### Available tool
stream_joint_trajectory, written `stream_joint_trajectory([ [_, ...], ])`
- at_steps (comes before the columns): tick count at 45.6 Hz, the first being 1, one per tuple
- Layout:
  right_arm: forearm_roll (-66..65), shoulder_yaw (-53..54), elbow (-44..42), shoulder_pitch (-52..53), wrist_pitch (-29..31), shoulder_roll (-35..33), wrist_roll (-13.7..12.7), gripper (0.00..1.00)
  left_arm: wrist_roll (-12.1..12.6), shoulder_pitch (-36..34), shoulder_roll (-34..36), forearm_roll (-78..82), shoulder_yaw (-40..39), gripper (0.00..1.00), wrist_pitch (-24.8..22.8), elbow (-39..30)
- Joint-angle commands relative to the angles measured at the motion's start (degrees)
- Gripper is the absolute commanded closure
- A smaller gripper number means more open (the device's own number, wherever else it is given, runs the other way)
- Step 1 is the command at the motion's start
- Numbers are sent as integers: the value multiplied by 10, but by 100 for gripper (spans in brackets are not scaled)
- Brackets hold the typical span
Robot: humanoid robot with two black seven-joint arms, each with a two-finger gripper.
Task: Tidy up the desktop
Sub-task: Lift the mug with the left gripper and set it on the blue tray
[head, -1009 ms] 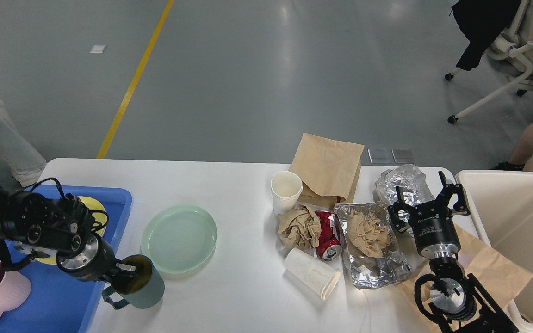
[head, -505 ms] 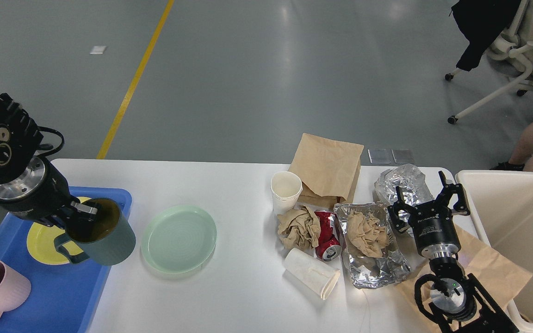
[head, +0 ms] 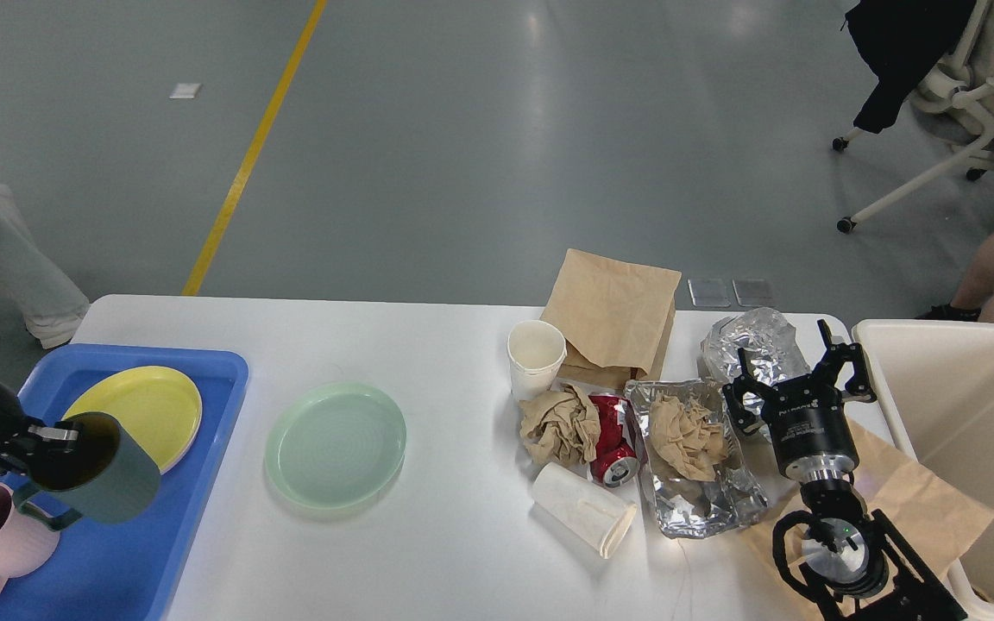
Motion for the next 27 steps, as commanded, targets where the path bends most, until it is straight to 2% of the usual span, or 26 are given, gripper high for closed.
stream_joint_trajectory([
  [1,0,0,0,0,0,0,0,0,-4,109,17,22,-70,100,2,72],
  [9,0,0,0,0,0,0,0,0,-7,222,13,31,-145,100,5,127],
  [17,0,0,0,0,0,0,0,0,-24,264,11,30,-154,99,41,143],
  [27,0,0,0,0,0,0,0,0,-23,273,11,29,-159,98,48,142],
])
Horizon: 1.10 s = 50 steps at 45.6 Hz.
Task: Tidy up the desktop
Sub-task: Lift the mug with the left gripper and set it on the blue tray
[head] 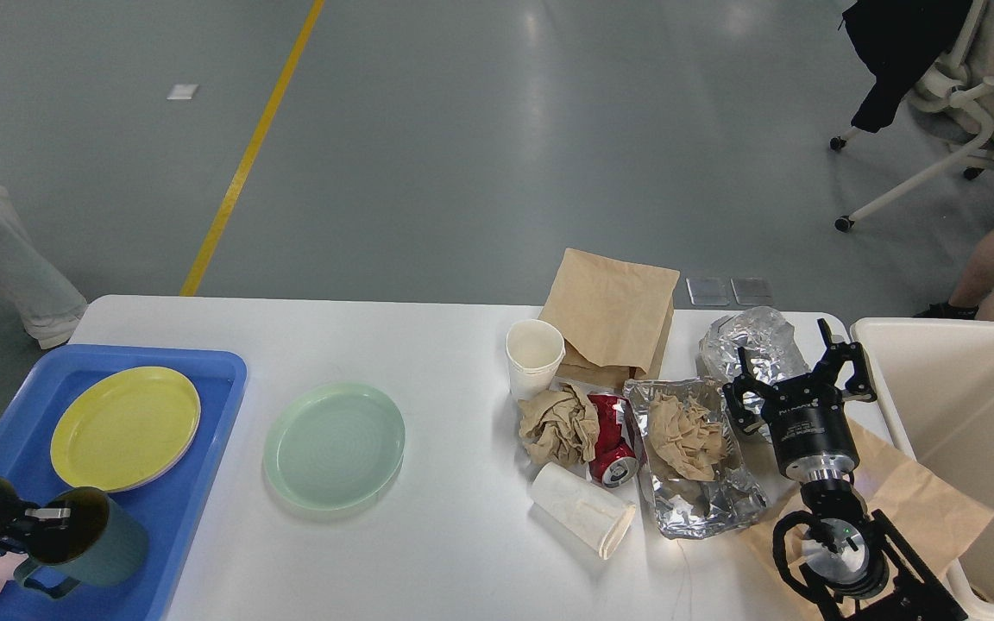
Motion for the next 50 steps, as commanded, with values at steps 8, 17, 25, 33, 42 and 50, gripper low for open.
stream_joint_trajectory([
  [8,0,0,0,0,0,0,0,0,1,13,-2,-9,-3,94,4,-8],
  [17,0,0,0,0,0,0,0,0,2,17,-1,-37,-3,70,9,-11],
  [25,0,0,0,0,0,0,0,0,5,17,-1,-108,2,17,26,-11],
  [33,0,0,0,0,0,0,0,0,6,21,-1,-123,5,8,21,-12],
  [42,0,0,0,0,0,0,0,0,5,19,0,-123,7,7,19,-12],
  [50,0,0,0,0,0,0,0,0,5,4,-1,-123,17,4,-15,-17],
])
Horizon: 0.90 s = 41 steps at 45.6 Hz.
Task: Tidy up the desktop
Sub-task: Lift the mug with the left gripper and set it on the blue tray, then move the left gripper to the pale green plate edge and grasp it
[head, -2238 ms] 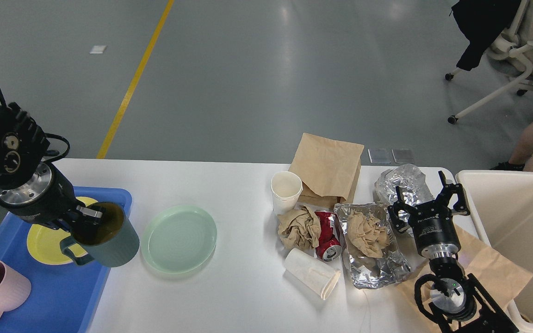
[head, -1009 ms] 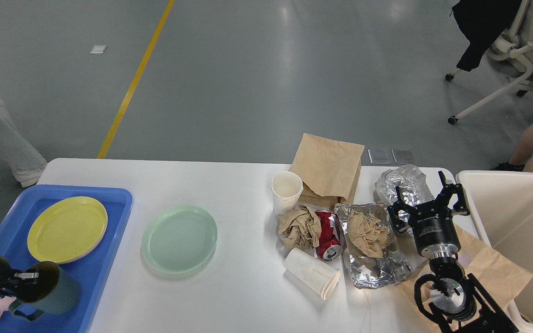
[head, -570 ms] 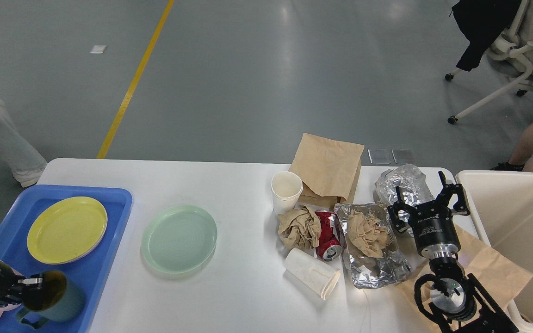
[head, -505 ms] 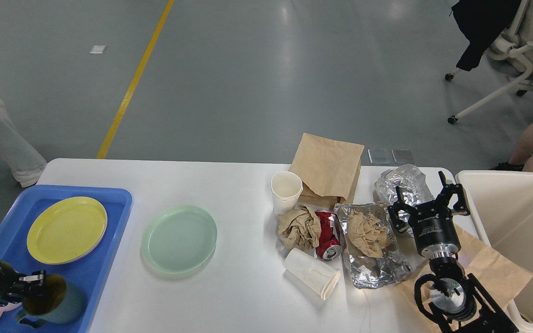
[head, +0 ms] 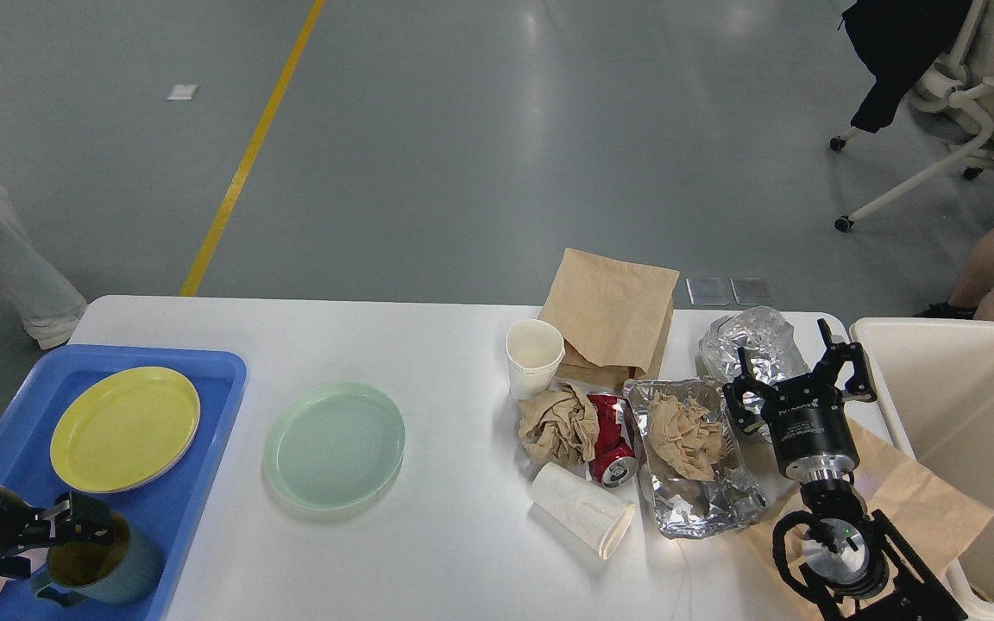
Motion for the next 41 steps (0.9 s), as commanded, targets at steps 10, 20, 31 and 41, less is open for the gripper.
stream_joint_trajectory([
  [10,0,0,0,0,0,0,0,0,-5,-119,-3,-1,83,4,-80,-60],
  [20,0,0,0,0,0,0,0,0,0,-326,-53,-48,247,4,-81,-153],
  [31,0,0,0,0,0,0,0,0,1,-524,-190,-167,339,4,-81,-254],
  [41,0,0,0,0,0,0,0,0,1,-647,-309,-258,322,4,-99,-319],
])
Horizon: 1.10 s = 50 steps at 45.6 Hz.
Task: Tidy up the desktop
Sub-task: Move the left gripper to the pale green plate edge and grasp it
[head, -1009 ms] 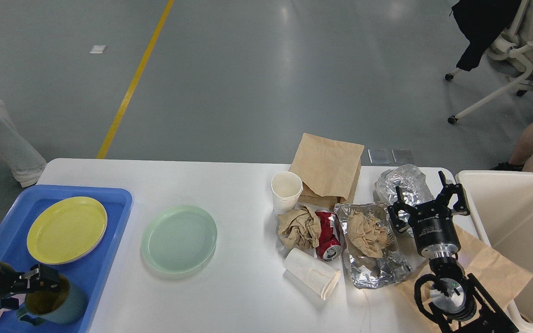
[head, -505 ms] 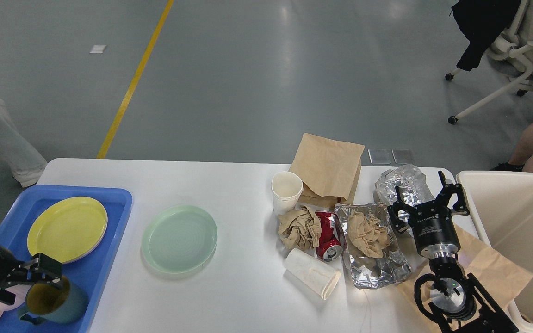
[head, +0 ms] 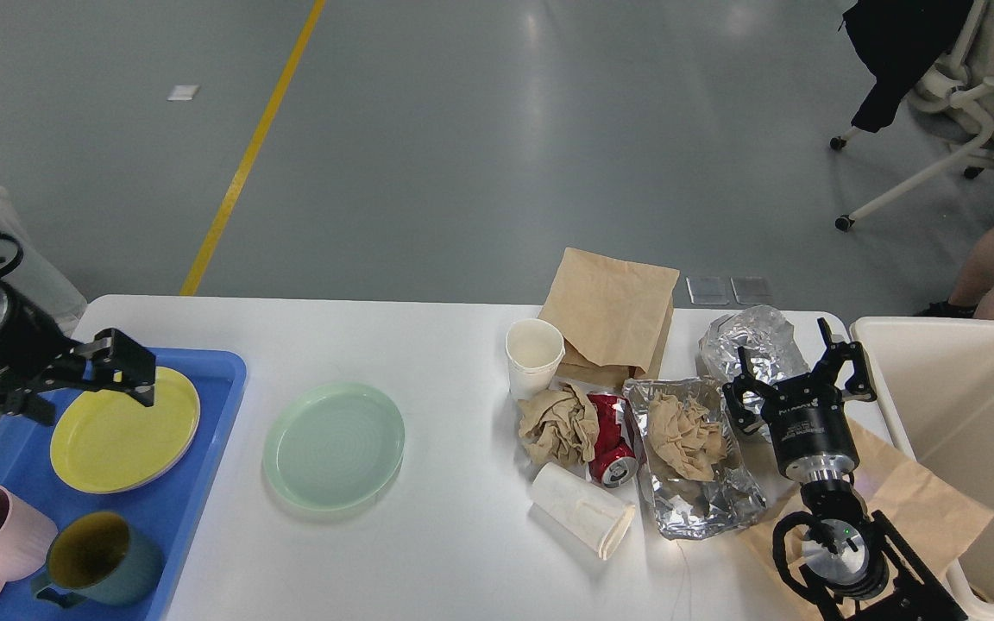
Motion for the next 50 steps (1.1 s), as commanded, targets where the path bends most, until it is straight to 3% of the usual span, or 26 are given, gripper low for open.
stream_joint_trajectory([
  [1,0,0,0,0,0,0,0,0,0,-65,-66,-61,-18,4,-18,-32],
  [9,0,0,0,0,0,0,0,0,0,-93,-105,-112,-49,4,-53,-56],
  [26,0,0,0,0,0,0,0,0,-1,-55,-79,-132,-49,4,-39,-59],
  [37,0,0,0,0,0,0,0,0,-1,76,-27,-145,-84,4,23,-14],
  [44,0,0,0,0,0,0,0,0,5,178,-27,-226,-90,6,127,0],
  [47,0,0,0,0,0,0,0,0,27,215,-23,-295,-97,6,169,9],
  [50,0,0,0,0,0,0,0,0,69,248,-20,-356,-120,6,201,30],
])
